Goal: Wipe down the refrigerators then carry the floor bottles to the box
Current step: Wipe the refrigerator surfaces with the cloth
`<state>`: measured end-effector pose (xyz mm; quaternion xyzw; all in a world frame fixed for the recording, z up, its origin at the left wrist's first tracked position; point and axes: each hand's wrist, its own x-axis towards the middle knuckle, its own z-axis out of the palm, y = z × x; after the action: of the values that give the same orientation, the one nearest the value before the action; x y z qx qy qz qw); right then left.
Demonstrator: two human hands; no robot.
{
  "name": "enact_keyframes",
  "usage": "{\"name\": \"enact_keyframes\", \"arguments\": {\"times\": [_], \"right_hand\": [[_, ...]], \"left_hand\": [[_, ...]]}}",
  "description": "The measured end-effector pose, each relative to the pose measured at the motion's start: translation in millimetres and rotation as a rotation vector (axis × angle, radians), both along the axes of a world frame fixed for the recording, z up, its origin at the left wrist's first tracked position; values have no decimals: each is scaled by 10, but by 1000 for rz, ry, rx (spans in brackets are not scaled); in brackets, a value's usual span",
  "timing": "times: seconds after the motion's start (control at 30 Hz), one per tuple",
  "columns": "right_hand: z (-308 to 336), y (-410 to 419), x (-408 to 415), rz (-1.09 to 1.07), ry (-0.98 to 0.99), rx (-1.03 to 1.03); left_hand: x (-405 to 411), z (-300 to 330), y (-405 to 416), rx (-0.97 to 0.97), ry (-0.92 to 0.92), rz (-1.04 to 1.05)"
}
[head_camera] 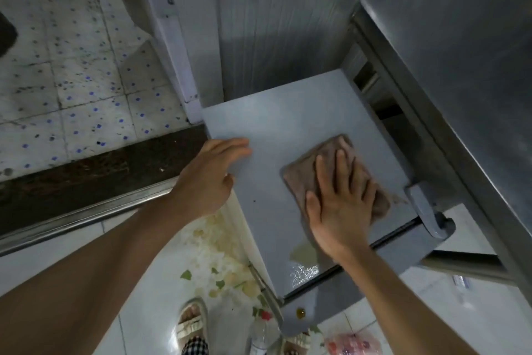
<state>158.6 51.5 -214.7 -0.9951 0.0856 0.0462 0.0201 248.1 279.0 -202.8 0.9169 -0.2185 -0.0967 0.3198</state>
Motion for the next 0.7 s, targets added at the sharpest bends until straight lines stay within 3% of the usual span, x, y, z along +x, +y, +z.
{"name": "enact_keyframes", "arguments": {"times": [0.13,0.4,0.7], "right_hand": [[-9,650,-84,34,-13,63],[-26,1259,909,102,68,49],[-2,1082,-633,281,-24,19]], "left_hand": [[-43,101,185,-98,12,93],[32,266,535,7,-22,100],[-118,321,336,-18,-6,-45]]}}
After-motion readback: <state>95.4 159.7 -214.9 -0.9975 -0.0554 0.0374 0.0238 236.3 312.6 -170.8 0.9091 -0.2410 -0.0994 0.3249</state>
